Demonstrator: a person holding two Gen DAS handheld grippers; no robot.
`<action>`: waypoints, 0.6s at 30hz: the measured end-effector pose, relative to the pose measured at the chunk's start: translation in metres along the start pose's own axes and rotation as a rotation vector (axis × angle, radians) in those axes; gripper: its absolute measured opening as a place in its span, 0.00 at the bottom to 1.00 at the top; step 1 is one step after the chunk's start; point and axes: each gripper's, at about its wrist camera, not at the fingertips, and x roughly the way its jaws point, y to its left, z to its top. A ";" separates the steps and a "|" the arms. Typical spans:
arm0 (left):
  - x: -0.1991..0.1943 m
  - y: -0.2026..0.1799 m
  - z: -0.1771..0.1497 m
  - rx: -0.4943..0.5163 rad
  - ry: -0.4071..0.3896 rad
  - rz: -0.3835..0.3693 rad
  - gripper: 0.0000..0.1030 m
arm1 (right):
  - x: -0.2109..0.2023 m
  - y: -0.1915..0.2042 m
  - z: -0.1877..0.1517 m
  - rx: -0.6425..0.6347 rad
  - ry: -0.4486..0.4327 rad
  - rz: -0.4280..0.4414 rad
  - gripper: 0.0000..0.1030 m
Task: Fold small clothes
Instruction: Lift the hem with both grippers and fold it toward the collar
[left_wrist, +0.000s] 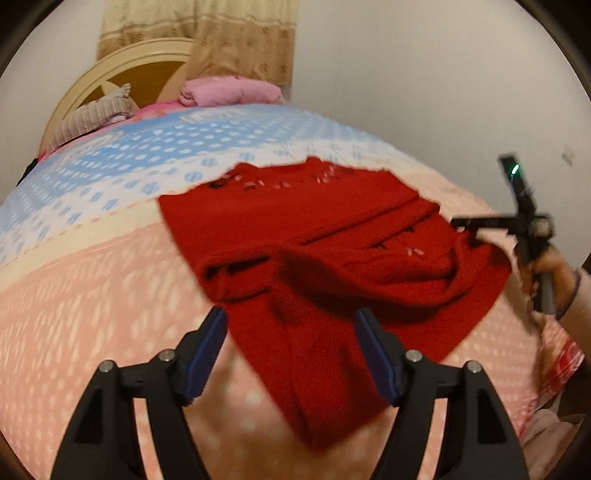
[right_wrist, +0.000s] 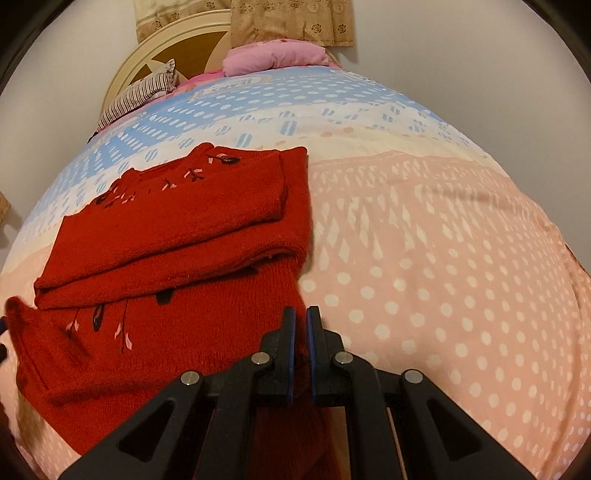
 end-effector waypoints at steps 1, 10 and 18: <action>0.015 -0.001 0.004 -0.010 0.026 -0.015 0.72 | 0.000 0.000 0.001 0.007 -0.002 0.016 0.05; 0.043 0.007 0.011 -0.172 0.089 -0.095 0.53 | -0.043 -0.035 0.011 0.162 -0.131 0.169 0.17; 0.047 0.006 0.014 -0.204 0.105 -0.106 0.19 | -0.059 -0.062 -0.018 0.178 -0.132 0.157 0.60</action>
